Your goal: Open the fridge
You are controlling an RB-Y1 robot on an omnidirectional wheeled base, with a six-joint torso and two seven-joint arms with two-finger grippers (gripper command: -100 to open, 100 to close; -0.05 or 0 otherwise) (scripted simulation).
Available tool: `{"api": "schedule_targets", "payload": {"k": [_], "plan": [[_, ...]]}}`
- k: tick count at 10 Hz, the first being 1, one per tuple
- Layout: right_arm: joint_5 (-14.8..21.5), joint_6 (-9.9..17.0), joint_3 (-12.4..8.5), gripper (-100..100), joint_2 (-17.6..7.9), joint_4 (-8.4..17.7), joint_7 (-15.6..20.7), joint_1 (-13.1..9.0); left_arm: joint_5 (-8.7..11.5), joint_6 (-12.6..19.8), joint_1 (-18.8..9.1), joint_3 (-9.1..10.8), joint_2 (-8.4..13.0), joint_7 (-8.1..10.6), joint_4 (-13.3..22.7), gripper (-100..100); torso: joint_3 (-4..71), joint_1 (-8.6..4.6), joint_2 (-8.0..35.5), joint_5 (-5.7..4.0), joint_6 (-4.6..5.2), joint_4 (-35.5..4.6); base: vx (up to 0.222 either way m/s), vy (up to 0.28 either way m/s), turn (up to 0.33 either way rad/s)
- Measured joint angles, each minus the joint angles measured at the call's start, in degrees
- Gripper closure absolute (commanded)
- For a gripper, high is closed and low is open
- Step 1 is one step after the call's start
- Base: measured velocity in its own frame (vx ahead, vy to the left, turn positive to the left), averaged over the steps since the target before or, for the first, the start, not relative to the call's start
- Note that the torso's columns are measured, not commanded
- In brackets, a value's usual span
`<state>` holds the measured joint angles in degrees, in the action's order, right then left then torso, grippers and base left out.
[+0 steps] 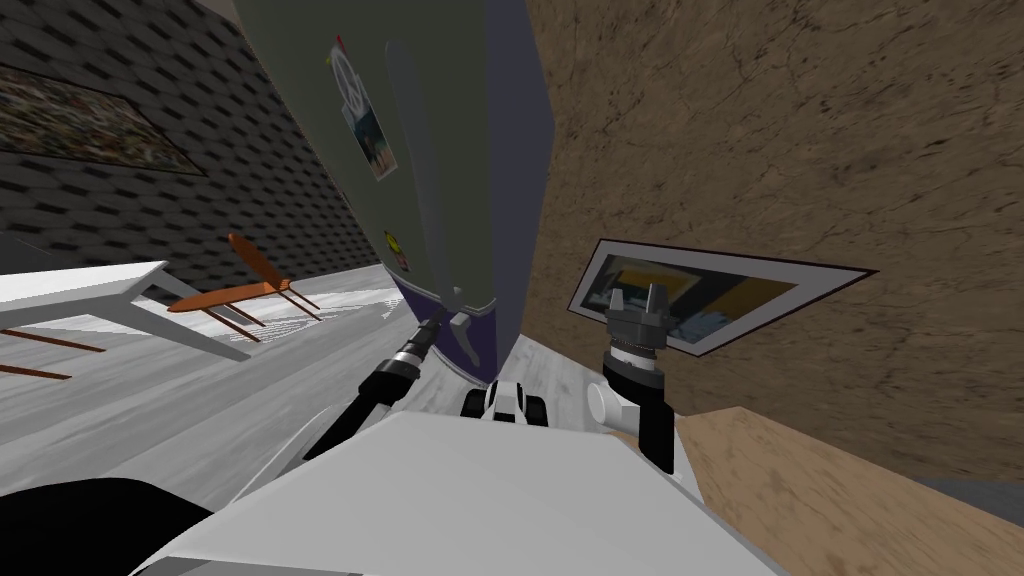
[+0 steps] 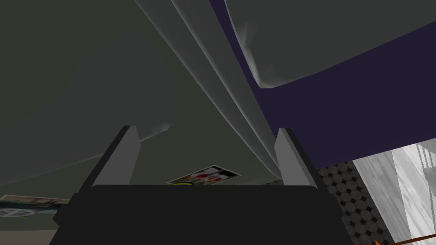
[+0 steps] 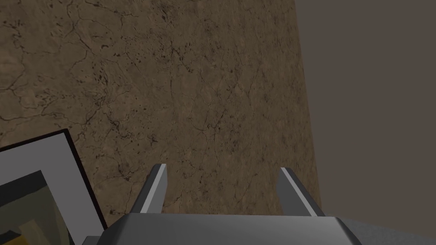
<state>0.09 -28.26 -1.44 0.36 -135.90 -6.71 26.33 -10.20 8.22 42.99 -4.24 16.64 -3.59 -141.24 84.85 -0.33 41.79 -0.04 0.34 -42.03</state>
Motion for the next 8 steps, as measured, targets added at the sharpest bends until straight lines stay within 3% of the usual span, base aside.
{"api": "schedule_targets", "payload": {"k": [4, 8], "plan": [[0.0, 0.0, 0.0, 0, 0.0, 0.0, 0.0, 0.0, -0.57, 4.15, 2.13, 0.11, 2.07, 0.32, -3.65, -100, 0.16, -0.66, -0.19, -0.25, 0.35, -0.03, 0.016, -0.044, -0.018], [0.0, 0.0, 0.0, 0, 0.0, 0.0, 0.0, 0.0, -0.63, 5.75, 4.04, 0.29, 2.86, 0.53, -7.26, -100, 0.11, -0.59, 0.02, -0.37, 0.22, -0.26, -0.005, -0.006, 0.012]]}}
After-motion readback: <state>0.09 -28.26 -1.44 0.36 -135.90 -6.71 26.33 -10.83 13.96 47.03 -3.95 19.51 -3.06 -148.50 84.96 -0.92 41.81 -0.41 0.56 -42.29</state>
